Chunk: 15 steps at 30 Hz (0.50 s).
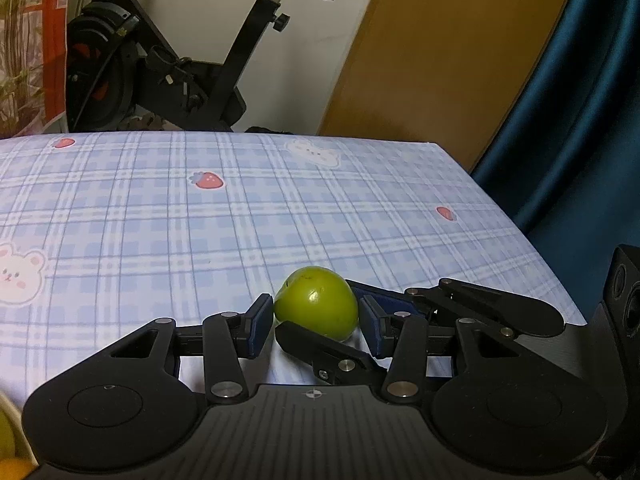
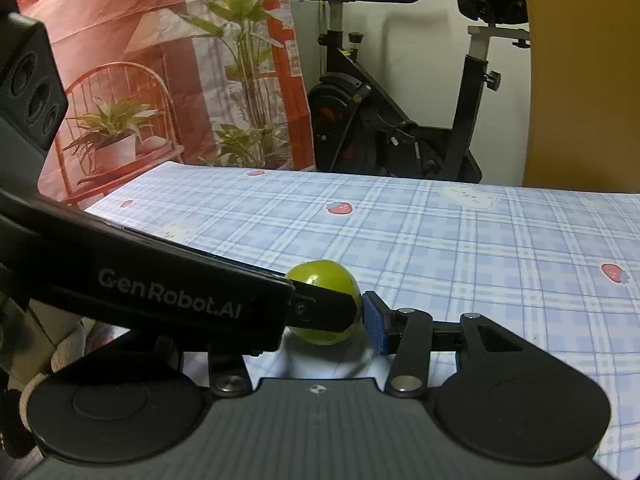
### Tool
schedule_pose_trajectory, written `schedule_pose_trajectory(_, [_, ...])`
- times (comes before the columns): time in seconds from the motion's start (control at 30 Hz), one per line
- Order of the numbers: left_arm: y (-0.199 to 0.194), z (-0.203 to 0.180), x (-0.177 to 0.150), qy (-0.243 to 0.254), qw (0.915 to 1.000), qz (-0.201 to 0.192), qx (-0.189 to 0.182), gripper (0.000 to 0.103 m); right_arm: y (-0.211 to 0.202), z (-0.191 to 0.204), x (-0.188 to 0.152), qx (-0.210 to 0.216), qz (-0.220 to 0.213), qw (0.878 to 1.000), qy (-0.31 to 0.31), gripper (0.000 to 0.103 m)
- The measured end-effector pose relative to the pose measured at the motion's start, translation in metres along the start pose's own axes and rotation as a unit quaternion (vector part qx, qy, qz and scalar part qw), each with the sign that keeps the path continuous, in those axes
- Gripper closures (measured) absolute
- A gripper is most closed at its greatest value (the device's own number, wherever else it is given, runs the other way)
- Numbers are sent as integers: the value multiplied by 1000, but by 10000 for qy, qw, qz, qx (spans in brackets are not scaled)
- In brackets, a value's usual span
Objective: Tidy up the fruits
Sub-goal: 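Move the left tool to the green round fruit and close its fingers, then carry the green fruit with the left tool onto the plate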
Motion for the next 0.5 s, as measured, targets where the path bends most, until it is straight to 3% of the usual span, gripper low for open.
schedule_pose_trajectory(0.5, [-39,0,-34,216,9997,-37,132,53,-29,39,-10,60,-197,9997,-107,54])
Point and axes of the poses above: each gripper's, at about its wrist camera, not at the fingertips, and y roughly the way its jaws point, z to its left, x to its top, the point moved 3 cm from there along y, roughly the way its jaws point, and after that the axes turned 15 degrees about -y, right-handed, at the moved point
